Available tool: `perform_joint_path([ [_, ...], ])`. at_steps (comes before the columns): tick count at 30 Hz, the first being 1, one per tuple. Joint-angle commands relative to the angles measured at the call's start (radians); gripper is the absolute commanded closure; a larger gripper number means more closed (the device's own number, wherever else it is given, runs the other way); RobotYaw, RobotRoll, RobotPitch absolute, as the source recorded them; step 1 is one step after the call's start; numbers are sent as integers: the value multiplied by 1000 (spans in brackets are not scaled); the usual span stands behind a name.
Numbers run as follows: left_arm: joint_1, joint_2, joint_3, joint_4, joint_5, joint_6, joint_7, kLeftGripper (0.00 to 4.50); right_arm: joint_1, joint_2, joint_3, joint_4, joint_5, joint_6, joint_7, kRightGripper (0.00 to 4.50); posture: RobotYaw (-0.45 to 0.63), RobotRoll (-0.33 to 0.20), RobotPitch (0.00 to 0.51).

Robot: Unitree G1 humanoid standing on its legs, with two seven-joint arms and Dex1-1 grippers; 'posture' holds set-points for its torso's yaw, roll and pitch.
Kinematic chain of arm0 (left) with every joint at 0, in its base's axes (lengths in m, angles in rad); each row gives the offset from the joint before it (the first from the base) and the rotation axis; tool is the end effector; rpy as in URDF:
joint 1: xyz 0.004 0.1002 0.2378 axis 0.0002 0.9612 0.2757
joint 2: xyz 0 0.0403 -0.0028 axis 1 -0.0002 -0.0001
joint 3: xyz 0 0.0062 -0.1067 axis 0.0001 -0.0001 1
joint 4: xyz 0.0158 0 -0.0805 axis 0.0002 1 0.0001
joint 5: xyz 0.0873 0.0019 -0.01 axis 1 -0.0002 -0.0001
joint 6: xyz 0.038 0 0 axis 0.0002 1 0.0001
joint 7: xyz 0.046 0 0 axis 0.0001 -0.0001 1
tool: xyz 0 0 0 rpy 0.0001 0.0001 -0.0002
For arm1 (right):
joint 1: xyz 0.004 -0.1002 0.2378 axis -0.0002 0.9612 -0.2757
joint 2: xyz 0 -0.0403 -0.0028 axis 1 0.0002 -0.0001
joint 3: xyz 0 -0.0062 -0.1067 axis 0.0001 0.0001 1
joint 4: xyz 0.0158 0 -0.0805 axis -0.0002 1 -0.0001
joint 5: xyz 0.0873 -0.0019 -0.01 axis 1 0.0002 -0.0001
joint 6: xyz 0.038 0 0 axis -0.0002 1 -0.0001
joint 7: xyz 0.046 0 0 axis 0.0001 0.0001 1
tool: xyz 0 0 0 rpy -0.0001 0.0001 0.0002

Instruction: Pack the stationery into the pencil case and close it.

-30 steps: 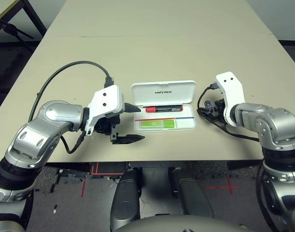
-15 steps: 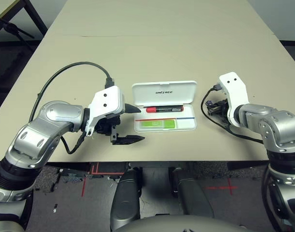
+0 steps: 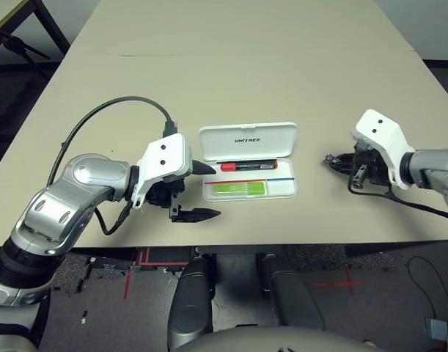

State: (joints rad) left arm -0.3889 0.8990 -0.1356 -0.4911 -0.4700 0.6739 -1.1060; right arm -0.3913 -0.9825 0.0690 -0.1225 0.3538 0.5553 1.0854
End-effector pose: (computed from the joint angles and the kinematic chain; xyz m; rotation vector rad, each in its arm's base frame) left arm 0.2184 0.2134 0.1971 0.5330 0.2874 -1.3431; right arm 0.2389 -0.2766 0.1929 -0.5278 0.4209 0.9847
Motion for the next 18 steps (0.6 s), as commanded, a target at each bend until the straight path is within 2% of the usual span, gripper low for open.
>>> perform_joint_path([
  [1,-9,8,-14,7,6,-4,-12,0,-18,-31,-16,48,22,-110,148,4182,-3,0,206],
  [3,-8,8,-14,4,5,-2,-10,0,-44,-43,2,75,8,-158,216,4182,-3,0,206],
  [9,3,11,-11,-9,1,11,-2,0,-149,-17,85,235,-133,-398,321,4182,13,0,205],
  [18,27,21,0,-29,-3,25,12,0,-248,83,166,274,-186,-434,398,4182,51,0,213],
])
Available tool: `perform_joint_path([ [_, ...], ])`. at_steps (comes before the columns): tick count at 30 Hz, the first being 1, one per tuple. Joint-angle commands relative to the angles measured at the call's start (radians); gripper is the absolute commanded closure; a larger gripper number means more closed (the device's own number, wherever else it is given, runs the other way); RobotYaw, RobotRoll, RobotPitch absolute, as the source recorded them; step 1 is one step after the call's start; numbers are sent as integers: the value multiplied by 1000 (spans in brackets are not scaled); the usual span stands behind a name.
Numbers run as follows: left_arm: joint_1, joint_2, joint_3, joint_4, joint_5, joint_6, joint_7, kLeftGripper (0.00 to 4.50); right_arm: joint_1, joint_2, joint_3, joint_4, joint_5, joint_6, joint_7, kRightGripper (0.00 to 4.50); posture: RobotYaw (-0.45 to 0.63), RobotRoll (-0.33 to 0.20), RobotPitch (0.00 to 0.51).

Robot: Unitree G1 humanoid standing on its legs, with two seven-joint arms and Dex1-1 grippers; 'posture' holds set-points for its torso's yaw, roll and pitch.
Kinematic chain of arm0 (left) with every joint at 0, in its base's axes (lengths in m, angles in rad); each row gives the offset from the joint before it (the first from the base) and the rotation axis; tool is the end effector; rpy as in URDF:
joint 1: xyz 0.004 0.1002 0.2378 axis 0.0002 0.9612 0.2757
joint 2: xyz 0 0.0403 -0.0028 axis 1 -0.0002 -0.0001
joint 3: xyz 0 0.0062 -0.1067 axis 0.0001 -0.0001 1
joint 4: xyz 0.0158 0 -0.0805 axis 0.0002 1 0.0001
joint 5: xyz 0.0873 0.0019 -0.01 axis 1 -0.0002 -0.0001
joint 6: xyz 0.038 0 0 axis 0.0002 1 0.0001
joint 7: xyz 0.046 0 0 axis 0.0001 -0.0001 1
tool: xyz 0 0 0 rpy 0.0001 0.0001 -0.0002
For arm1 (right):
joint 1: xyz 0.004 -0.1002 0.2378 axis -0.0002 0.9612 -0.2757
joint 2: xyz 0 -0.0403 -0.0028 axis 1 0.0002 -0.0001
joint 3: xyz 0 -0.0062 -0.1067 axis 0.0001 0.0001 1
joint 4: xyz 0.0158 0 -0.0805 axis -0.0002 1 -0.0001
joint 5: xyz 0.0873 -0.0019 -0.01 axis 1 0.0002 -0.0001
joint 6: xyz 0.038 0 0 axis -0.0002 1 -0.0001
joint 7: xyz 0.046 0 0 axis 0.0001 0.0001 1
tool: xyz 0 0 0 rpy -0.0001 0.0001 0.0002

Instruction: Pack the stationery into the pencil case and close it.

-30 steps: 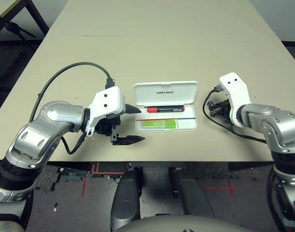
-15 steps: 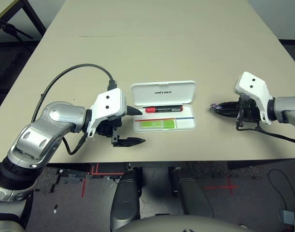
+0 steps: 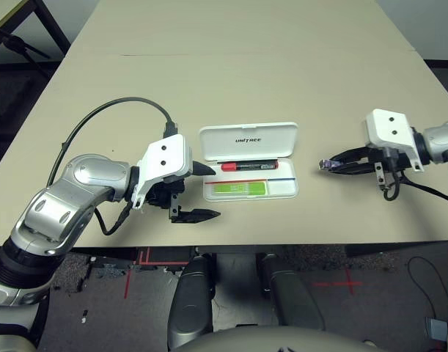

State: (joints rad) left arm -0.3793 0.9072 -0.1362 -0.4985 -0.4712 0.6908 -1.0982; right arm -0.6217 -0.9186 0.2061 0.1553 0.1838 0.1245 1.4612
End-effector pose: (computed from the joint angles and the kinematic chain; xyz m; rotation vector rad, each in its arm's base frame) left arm 0.2169 0.2143 0.1957 0.5296 0.3102 -1.3325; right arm 0.2748 -0.2643 0.2107 -0.8128 0.3342 1.3600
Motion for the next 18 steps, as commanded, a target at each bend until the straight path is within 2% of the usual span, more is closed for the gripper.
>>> perform_joint_path([
  [1,20,13,2,-25,-3,10,6,0,-22,30,36,-5,-20,-1,25,4182,51,0,213],
  [18,29,16,2,-38,-4,22,28,0,-51,165,111,-27,-84,29,-4,4182,74,0,209],
])
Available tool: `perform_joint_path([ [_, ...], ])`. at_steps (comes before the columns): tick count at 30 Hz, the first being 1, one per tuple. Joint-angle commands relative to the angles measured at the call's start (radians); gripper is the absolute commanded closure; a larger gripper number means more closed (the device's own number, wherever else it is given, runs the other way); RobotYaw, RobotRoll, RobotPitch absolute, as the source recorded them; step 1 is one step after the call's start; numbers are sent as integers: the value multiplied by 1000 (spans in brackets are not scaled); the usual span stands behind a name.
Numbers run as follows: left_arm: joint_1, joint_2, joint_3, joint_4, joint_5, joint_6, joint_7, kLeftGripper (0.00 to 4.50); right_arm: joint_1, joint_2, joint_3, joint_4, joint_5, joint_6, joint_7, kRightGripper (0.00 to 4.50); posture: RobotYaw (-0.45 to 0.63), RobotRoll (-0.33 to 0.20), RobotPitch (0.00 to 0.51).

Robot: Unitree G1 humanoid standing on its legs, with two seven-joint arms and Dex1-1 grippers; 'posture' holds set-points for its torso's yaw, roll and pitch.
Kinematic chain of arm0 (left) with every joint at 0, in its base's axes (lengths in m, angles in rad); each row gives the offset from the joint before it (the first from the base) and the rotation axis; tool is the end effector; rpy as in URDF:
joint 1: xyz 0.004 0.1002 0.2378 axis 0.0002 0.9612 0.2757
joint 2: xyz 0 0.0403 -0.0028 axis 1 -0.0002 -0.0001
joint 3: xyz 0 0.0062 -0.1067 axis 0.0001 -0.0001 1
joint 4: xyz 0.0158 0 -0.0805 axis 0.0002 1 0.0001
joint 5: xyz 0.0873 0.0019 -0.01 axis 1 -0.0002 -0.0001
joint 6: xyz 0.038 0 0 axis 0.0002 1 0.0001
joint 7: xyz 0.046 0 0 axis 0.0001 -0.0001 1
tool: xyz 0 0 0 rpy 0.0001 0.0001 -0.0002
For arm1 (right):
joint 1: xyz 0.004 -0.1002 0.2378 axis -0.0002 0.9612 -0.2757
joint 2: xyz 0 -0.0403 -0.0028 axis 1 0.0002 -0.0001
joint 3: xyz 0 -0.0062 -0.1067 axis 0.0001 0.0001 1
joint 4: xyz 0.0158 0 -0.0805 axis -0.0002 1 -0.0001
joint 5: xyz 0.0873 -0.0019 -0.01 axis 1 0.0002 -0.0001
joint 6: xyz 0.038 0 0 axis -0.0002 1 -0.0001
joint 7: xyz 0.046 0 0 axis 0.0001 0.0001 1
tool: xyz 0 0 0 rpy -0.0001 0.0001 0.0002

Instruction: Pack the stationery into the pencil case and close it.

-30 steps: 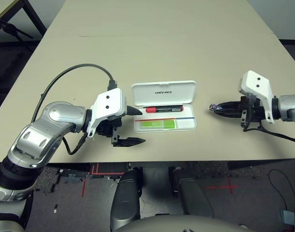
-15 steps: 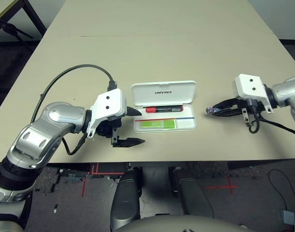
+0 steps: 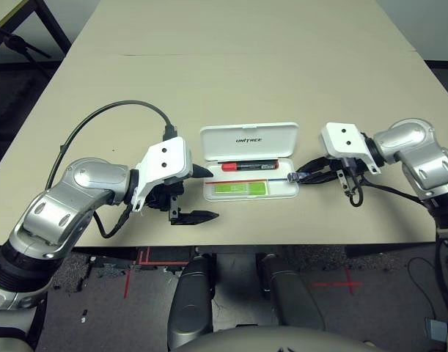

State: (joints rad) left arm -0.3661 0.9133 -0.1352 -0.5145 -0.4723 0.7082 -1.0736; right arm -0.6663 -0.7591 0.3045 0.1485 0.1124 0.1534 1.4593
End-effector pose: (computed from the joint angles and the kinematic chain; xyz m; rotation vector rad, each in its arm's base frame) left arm 0.2144 0.2145 0.1942 0.5297 0.3238 -1.3102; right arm 0.2886 -0.2201 0.1887 -0.7975 0.3224 1.4918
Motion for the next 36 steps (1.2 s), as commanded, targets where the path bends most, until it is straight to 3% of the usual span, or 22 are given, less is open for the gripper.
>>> perform_joint_path([
  [1,18,10,2,-23,-2,3,4,0,-5,10,14,-21,-15,-1,-6,4182,75,0,208],
  [20,34,9,3,-23,5,-7,15,0,18,75,26,-21,-26,-41,-5,4182,79,0,198],
  [21,35,9,3,-23,5,-8,15,0,19,74,24,-23,-25,-39,-3,3461,79,0,198],
  [30,35,8,-4,-14,9,-15,11,0,20,64,-12,-40,20,-5,7,167,70,0,203],
  [36,43,15,-1,0,13,-25,3,0,41,-5,-93,-124,142,185,17,34,65,0,202],
])
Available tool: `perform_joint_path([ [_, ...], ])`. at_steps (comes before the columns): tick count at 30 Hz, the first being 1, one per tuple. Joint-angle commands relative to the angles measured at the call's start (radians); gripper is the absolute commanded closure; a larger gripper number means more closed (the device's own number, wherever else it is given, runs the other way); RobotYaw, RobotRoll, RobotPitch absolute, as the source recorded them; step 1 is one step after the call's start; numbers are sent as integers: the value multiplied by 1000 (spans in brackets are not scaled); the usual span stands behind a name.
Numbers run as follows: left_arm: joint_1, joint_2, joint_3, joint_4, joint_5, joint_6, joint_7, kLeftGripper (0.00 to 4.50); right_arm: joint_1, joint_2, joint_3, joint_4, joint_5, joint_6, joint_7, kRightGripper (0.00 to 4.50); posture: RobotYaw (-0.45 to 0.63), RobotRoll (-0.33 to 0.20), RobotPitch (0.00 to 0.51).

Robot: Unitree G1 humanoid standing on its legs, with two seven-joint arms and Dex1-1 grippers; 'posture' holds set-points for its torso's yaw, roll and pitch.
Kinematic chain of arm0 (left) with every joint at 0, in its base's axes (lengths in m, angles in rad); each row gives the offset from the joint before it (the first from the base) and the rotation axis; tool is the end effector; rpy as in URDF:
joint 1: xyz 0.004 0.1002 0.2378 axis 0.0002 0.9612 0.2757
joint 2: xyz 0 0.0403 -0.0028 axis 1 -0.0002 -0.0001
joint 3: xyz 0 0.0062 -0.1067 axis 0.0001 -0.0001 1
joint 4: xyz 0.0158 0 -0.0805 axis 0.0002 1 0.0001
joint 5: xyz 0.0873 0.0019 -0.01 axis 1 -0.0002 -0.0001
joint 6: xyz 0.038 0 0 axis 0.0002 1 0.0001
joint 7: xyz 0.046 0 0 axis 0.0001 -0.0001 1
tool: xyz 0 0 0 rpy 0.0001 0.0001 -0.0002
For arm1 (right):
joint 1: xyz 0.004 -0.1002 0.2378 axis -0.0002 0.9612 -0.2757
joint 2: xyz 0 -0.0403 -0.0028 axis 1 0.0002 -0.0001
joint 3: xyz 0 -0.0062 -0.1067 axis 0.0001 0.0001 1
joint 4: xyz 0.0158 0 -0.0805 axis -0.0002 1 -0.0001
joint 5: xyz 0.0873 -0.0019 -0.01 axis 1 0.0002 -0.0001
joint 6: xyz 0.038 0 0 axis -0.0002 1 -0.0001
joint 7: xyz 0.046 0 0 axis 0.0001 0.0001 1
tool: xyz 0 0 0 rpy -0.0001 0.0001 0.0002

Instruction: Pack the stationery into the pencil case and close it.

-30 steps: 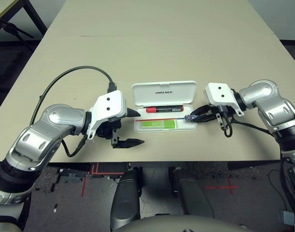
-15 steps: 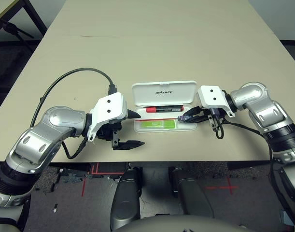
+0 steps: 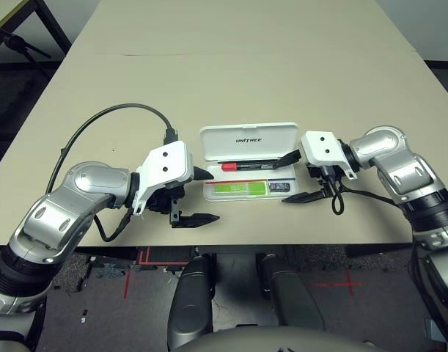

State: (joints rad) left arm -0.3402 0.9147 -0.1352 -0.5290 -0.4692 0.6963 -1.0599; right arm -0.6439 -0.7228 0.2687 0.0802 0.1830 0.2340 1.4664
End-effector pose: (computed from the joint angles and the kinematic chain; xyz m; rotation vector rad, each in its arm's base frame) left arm 0.2111 0.2142 0.1908 0.5313 0.3226 -1.3068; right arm 0.2848 -0.2128 0.1877 -0.6858 0.2688 1.5373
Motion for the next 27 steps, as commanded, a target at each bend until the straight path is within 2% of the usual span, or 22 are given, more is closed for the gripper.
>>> perform_joint_path([
  [1,19,16,0,17,10,-15,-12,0,28,-58,-80,-66,94,143,5,34,62,0,201],
  [5,26,22,1,26,10,-23,-15,0,66,-120,-158,-62,160,213,7,34,53,0,198],
  [13,23,20,3,46,9,-27,-16,0,122,-224,-287,37,205,241,-9,34,26,0,193],
  [23,-10,45,-9,107,43,-33,-35,0,191,-237,-314,54,217,231,-34,34,8,0,194],
  [25,-14,72,-13,143,77,-36,-36,379,198,-237,-310,54,215,224,-38,0,8,0,195],
  [27,-26,90,-22,192,121,-51,-26,966,201,-238,-305,56,213,217,-39,0,8,0,195],
])
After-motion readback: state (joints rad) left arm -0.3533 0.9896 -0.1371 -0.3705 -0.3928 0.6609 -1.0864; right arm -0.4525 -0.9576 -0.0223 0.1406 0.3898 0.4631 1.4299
